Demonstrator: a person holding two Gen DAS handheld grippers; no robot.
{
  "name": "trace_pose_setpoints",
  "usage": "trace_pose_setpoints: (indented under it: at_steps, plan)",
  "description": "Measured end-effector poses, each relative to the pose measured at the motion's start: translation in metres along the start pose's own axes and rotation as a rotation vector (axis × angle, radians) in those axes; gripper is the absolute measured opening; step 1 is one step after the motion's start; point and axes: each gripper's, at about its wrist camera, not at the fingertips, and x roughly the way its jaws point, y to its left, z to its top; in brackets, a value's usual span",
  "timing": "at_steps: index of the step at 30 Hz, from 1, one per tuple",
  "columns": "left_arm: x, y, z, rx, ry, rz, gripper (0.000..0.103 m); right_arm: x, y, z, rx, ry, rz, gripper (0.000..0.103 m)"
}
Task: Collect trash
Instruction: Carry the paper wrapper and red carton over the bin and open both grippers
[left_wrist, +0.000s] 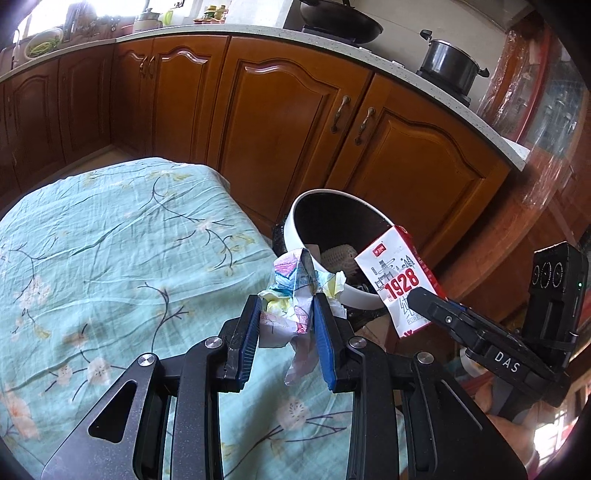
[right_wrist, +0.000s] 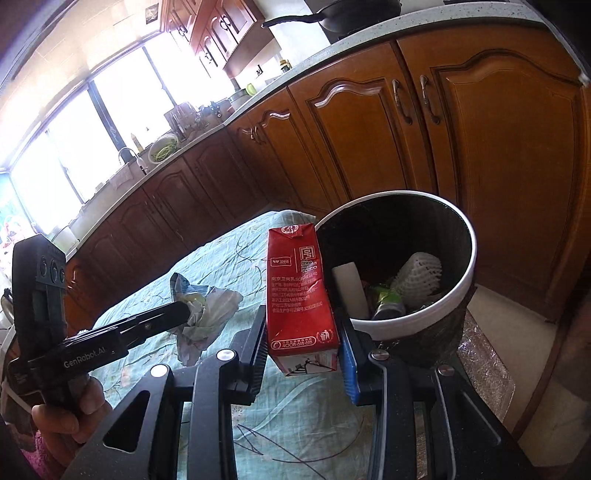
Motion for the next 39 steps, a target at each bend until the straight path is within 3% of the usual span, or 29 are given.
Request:
trace_pose_setpoints:
  at_steps: [24, 39]
  plan:
    - [0.05, -0.056, 0.049, 0.098, 0.014, -0.021, 0.027, -0.002, -0.045, 0.041, 0.036, -0.062, -0.1, 0.034]
    - [0.084, -0.075, 0.06, 0.127, 0.057, -0.002, 0.027, 0.014, -0.066, 0.048, 0.044, -0.033, -0.139, 0.034]
